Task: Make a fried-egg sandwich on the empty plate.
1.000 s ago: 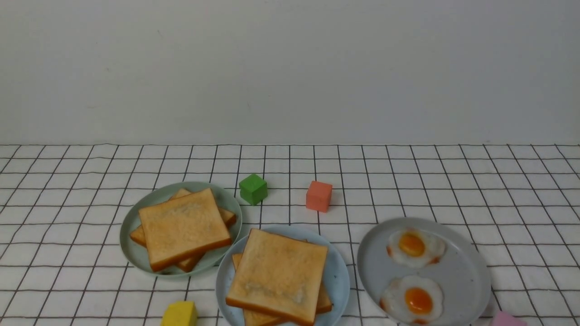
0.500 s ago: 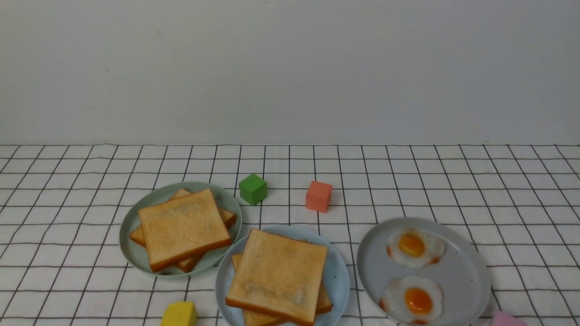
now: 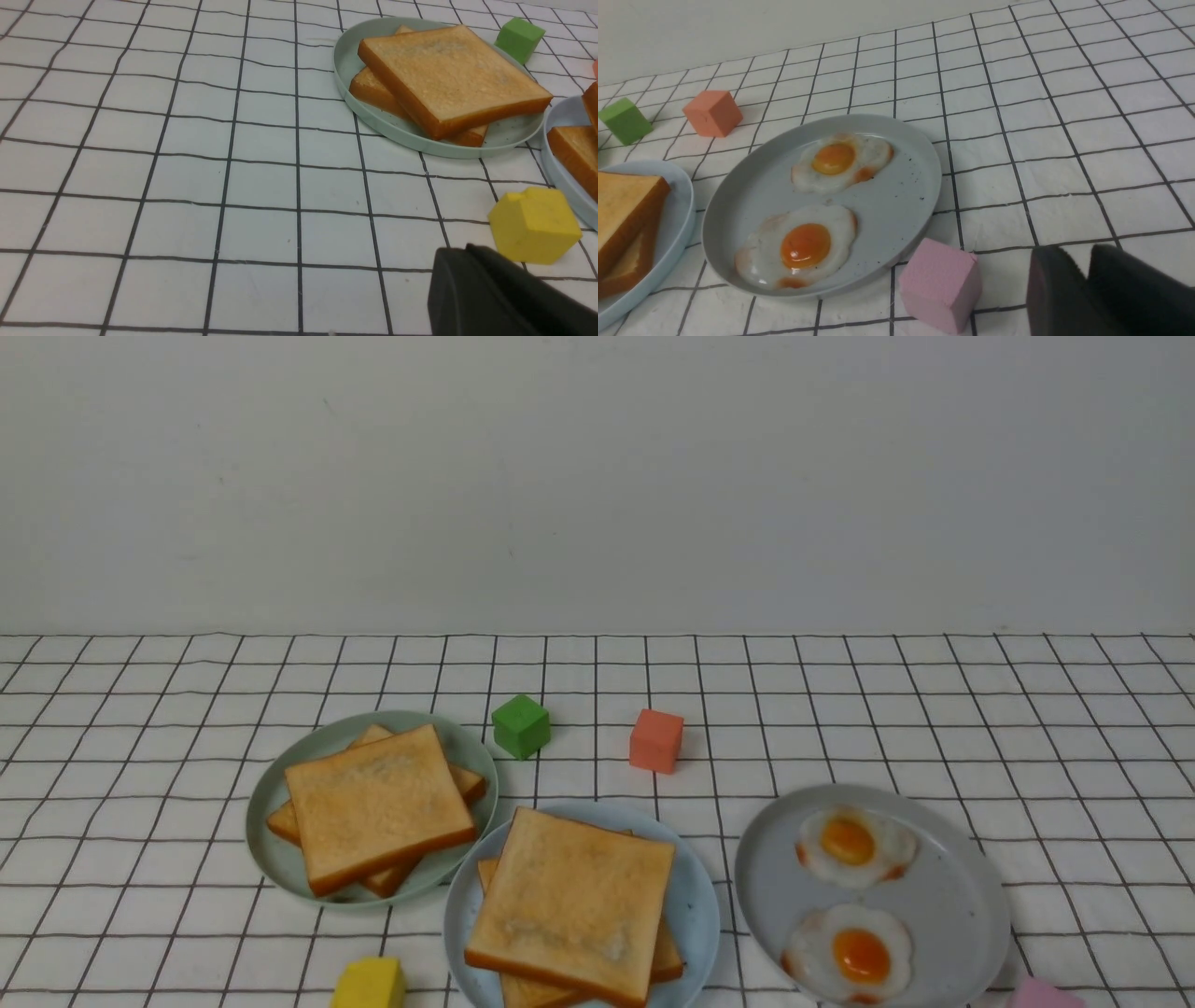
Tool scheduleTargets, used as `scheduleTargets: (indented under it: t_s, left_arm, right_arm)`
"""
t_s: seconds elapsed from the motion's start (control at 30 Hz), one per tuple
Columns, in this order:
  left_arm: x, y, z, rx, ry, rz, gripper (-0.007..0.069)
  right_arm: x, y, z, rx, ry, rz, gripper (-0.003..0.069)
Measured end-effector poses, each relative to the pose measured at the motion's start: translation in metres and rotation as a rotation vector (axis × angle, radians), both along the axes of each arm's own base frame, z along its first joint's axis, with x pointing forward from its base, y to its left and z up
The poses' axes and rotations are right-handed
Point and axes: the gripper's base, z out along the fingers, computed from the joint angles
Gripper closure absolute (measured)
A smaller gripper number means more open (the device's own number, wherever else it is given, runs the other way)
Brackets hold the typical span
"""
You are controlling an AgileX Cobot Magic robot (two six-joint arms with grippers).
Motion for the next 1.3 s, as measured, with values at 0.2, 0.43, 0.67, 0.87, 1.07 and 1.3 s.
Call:
scheduleTargets:
  t_s: [0.2, 0.43, 0.67, 0.87, 1.07, 1.3]
  left_arm:
    - [0.0, 0.0, -0.0003, 0.001, 0.001, 0.0, 0.0607]
    - [0.0, 0.0, -0.0003, 0.001, 0.001, 0.0, 0.0607]
    - [0.0, 0.0, -0.0003, 0.001, 0.001, 0.0, 0.0607]
    - [0.0, 0.0, -0.0003, 0.001, 0.001, 0.0, 0.0607]
    - [0.0, 0.0, -0.0003, 0.001, 0.001, 0.0, 0.0607]
    - [0.0, 0.0, -0.0003, 0.001, 0.001, 0.0, 0.0607]
  right_arm:
    - [0.0, 0.0, 0.0, 0.0, 0.0, 0.0, 0.0517]
    - [0.0, 0.0, 0.0, 0.0, 0.0, 0.0, 0.0508]
    - [0.0, 0.0, 0.0, 0.0, 0.0, 0.0, 0.0498]
    - [0.0, 0.0, 0.0, 0.0, 0.0, 0.0, 0.0489]
    - [0.0, 0.0, 0.0, 0.0, 0.0, 0.0, 0.0482]
    - [0.0, 0.0, 0.0, 0.0, 0.0, 0.0, 0.0471]
